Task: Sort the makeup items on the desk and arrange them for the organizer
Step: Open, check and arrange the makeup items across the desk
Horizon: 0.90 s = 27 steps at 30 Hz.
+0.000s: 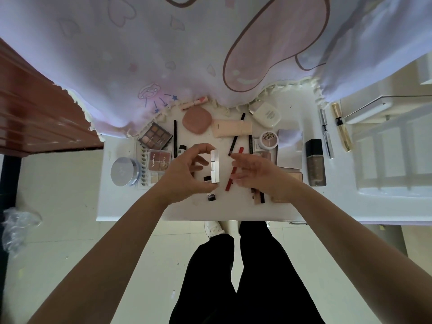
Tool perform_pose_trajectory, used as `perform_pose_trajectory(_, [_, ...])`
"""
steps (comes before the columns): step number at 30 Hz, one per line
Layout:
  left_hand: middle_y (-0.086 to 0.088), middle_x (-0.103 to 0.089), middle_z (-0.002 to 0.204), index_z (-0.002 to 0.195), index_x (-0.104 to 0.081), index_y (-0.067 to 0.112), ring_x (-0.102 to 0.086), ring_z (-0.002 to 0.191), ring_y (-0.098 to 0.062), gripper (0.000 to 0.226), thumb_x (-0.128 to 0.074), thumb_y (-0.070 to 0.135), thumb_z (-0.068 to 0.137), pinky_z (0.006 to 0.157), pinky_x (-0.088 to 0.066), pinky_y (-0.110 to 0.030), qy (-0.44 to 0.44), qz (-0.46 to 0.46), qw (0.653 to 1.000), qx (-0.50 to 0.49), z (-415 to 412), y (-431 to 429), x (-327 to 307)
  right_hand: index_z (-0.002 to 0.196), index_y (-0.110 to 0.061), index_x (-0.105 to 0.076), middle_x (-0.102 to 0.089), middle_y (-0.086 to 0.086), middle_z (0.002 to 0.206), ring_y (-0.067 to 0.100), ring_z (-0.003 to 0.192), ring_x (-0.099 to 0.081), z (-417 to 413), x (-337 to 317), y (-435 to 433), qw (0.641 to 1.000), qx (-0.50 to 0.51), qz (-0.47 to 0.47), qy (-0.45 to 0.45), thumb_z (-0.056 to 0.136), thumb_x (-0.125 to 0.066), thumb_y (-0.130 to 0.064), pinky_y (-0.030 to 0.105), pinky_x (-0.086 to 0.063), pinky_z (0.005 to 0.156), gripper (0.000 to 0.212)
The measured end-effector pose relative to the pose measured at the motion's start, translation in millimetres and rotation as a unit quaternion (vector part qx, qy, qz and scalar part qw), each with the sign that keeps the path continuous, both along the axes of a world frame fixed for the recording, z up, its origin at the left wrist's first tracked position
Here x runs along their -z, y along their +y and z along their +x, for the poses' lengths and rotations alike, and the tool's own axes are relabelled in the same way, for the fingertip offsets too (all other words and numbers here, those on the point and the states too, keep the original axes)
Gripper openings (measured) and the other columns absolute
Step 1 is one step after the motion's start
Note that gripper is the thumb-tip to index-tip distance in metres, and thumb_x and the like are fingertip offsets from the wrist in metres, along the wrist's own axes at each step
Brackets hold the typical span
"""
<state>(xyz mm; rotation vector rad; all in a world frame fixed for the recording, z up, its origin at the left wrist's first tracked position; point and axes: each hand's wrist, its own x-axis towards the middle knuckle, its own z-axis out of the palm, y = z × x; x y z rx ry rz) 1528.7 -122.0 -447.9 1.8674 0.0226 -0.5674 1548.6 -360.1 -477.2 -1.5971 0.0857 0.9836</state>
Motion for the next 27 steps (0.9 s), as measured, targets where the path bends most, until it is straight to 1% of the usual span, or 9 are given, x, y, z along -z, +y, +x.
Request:
perform_pose_trajectory(3, [0.023, -0.056, 0.119, 0.124, -0.055, 0.040, -0.055, 0.110, -0.007, 0.072, -0.088, 0.023, 0.062, 0.103, -0.049, -0.030, -0.027, 0.028, 0.999, 0.023, 1, 1, -2, 0.141, -0.010, -0.050, -0.065, 0.015, 0.130, 0.029, 0.114, -0.067, 3, -4, 0, 0.984, 0.092, 0.098, 0.118, 0.095, -0.063, -0.007, 0.039, -0.052, 0.102, 0.048])
perform_pose_trajectory(5, [0.024, -0.054, 0.121, 0.125, -0.054, 0.040, -0.054, 0.114, -0.006, 0.074, -0.090, 0.017, 0.064, 0.102, -0.048, -0.029, -0.034, 0.028, 0.998, 0.037, 2, 1, -2, 0.144, -0.010, -0.048, -0.066, 0.014, 0.128, 0.032, 0.113, -0.067, 6, -6, 2, 0.976, 0.096, 0.129, 0.150, 0.097, -0.061, -0.014, 0.041, -0.052, 0.101, 0.049])
perform_pose_trajectory(9, [0.019, -0.053, 0.125, 0.123, -0.054, 0.041, -0.052, 0.121, -0.004, 0.075, -0.090, 0.011, 0.065, 0.097, -0.050, -0.024, -0.027, 0.018, 0.998, 0.051, 4, -2, -2, 0.144, -0.017, -0.049, -0.069, 0.012, 0.123, 0.031, 0.110, -0.068, 10, -8, 14, 0.984, 0.033, 0.128, 0.119, 0.091, -0.069, -0.021, 0.048, -0.050, 0.103, 0.057])
perform_pose_trajectory(12, [0.017, -0.054, 0.125, 0.122, -0.053, 0.038, -0.052, 0.123, -0.003, 0.074, -0.089, 0.008, 0.065, 0.090, -0.054, -0.020, -0.028, 0.008, 0.998, 0.055, 4, -6, -3, 0.137, -0.018, -0.057, -0.071, 0.016, 0.116, 0.030, 0.105, -0.068, 10, -10, 20, 0.987, 0.032, 0.120, 0.101, 0.089, -0.070, -0.017, 0.051, -0.051, 0.102, 0.050])
perform_pose_trajectory(15, [0.011, -0.057, 0.126, 0.124, -0.056, 0.030, -0.053, 0.127, -0.011, 0.074, -0.089, 0.003, 0.063, 0.092, -0.057, -0.031, -0.009, -0.028, 0.999, 0.043, 4, -8, -1, 0.134, -0.012, -0.059, -0.071, 0.020, 0.111, 0.033, 0.101, -0.069, 11, -14, 24, 0.988, 0.039, 0.114, 0.099, 0.094, -0.065, -0.006, 0.049, -0.054, 0.098, 0.041])
perform_pose_trajectory(20, [0.014, -0.058, 0.122, 0.122, -0.056, 0.026, -0.054, 0.126, -0.011, 0.075, -0.090, 0.001, 0.061, 0.091, -0.058, -0.035, 0.002, -0.043, 0.998, 0.041, 2, -12, 5, 0.132, -0.007, -0.061, -0.070, 0.026, 0.114, 0.043, 0.108, -0.067, 11, -12, 24, 0.992, 0.042, 0.085, 0.085, 0.092, -0.064, -0.001, 0.050, -0.055, 0.095, 0.040])
perform_pose_trajectory(24, [-0.002, -0.063, 0.125, 0.126, -0.055, 0.017, -0.059, 0.124, -0.017, 0.071, -0.087, -0.004, 0.066, 0.093, -0.056, -0.036, 0.034, -0.091, 0.995, 0.006, 5, -6, 12, 0.132, -0.010, -0.062, -0.074, 0.019, 0.106, 0.034, 0.099, -0.072, 14, -9, 20, 0.993, 0.062, 0.071, 0.076, 0.084, -0.077, -0.020, 0.044, -0.059, 0.089, 0.051])
perform_pose_trajectory(26, [-0.009, -0.065, 0.122, 0.129, -0.053, 0.009, -0.063, 0.118, -0.021, 0.067, -0.082, -0.007, 0.071, 0.092, -0.056, -0.034, 0.081, -0.148, 0.984, -0.048, 7, 0, 14, 0.133, -0.009, -0.060, -0.075, 0.016, 0.105, 0.029, 0.096, -0.074, 17, -7, 16, 0.992, 0.087, 0.049, 0.075, 0.080, -0.076, -0.032, 0.039, -0.060, 0.088, 0.060])
perform_pose_trajectory(27, [-0.012, -0.065, 0.120, 0.130, -0.053, 0.007, -0.064, 0.115, -0.024, 0.062, -0.079, -0.005, 0.075, 0.092, -0.056, -0.036, 0.115, -0.187, 0.971, -0.089, 8, 3, 15, 0.131, -0.010, -0.062, -0.075, 0.016, 0.107, 0.027, 0.095, -0.074, 17, -6, 14, 0.993, 0.092, 0.038, 0.068, 0.084, -0.073, -0.034, 0.038, -0.059, 0.089, 0.054])
